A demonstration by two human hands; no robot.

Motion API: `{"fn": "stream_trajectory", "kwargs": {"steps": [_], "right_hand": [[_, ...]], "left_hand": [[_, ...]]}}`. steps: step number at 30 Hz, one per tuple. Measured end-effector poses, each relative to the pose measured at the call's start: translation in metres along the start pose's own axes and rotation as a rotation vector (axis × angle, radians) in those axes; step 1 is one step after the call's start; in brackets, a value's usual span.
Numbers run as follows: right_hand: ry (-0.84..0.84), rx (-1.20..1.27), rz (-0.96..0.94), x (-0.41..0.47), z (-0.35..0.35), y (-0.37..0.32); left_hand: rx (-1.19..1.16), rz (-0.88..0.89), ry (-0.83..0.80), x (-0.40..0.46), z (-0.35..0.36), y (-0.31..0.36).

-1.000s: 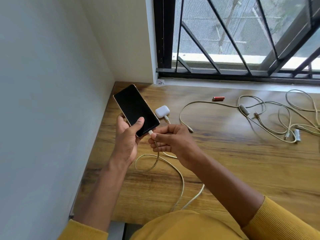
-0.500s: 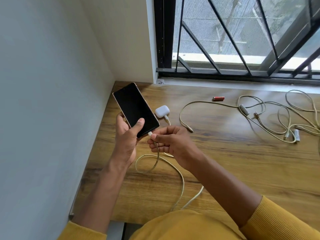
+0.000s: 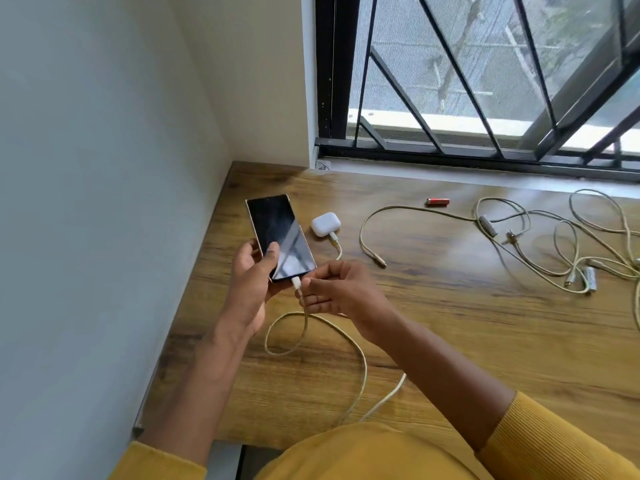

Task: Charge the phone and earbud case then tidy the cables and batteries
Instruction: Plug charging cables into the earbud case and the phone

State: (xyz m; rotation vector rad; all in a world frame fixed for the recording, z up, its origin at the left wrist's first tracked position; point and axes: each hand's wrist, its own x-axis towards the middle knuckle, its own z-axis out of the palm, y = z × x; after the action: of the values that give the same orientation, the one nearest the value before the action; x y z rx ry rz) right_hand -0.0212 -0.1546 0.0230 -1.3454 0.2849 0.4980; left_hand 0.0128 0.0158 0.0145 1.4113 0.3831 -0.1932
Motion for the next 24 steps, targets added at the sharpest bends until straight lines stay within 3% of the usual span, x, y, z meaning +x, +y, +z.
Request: {"fn": "stream_trajectory", "kwargs": {"steps": [10,21,24], "right_hand": [[0.071,-0.234,0.022,0.013,-0.004,0.014],[0.072,-0.202,0.044,0.024,0.0,0.015],[0.079,-0.196,0.031,0.027,0.001,0.013]], "left_hand": [[0.089,-0.117,0.187,0.031,-0.006,-0.018],[0.187,-0.146,0.217,0.048,-0.012,-0.031],[0.313,-0.092,0.265,0.053,-0.015,-0.03]]}}
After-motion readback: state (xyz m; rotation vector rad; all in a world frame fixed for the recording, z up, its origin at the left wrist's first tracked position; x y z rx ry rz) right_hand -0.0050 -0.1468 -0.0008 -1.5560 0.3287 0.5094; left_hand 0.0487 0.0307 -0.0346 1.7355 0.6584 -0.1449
